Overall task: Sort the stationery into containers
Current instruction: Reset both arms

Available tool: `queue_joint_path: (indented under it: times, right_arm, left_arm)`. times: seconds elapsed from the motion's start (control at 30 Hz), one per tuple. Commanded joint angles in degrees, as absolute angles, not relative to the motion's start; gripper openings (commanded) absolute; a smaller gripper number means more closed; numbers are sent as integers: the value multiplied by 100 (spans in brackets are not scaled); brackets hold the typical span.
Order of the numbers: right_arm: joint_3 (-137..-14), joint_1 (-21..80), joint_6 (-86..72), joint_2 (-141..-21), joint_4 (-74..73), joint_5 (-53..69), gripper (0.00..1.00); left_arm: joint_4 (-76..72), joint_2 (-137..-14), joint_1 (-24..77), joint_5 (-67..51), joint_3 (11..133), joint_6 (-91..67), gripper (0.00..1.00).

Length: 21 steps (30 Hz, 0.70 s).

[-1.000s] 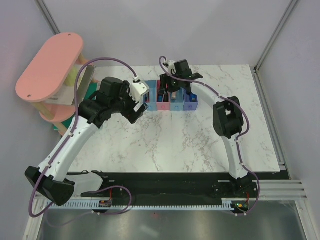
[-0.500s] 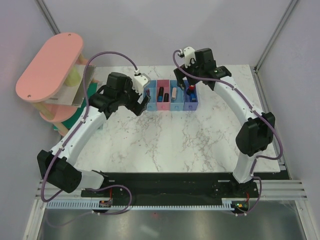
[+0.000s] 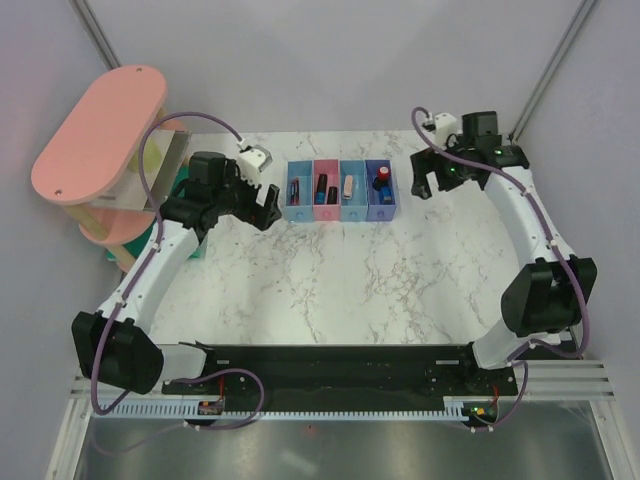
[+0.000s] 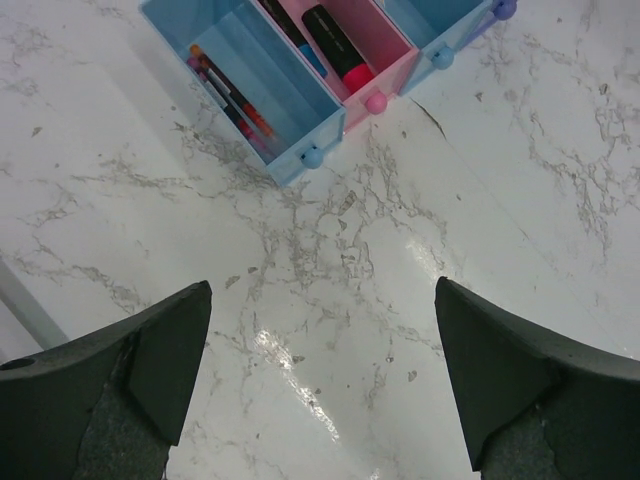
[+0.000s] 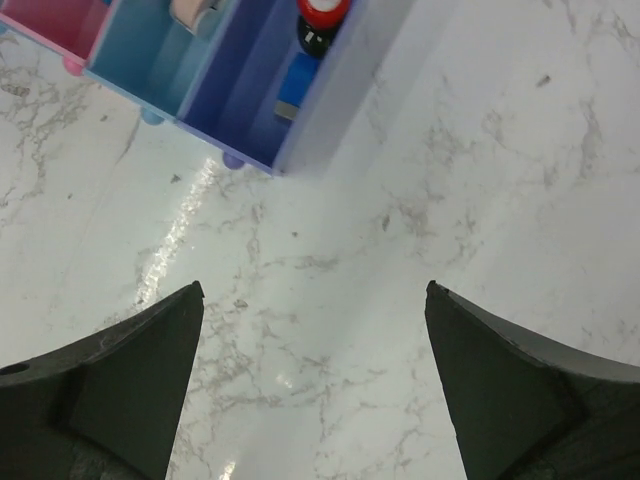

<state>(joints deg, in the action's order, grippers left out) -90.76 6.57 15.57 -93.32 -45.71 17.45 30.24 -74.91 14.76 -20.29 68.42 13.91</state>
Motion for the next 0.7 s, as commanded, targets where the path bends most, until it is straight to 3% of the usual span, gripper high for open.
queue_joint_path:
  times: [0.0,0.43,0.67]
  right_arm:
    - [-9280,-269,2073,-9167,-5079,2907,98]
    - [-9000,-1608,3400,-8500,-6081,4130,98]
    - [-8842,-2004,3604,-8358,-6205,4587,98]
  left_arm:
    - [2602,-7040,1047,-2697,6777,1239,100]
    - [3076,-6671,-474,-3858,6618,1661,100]
    - [3059,-6355,-519,-3771,6355,1644,100]
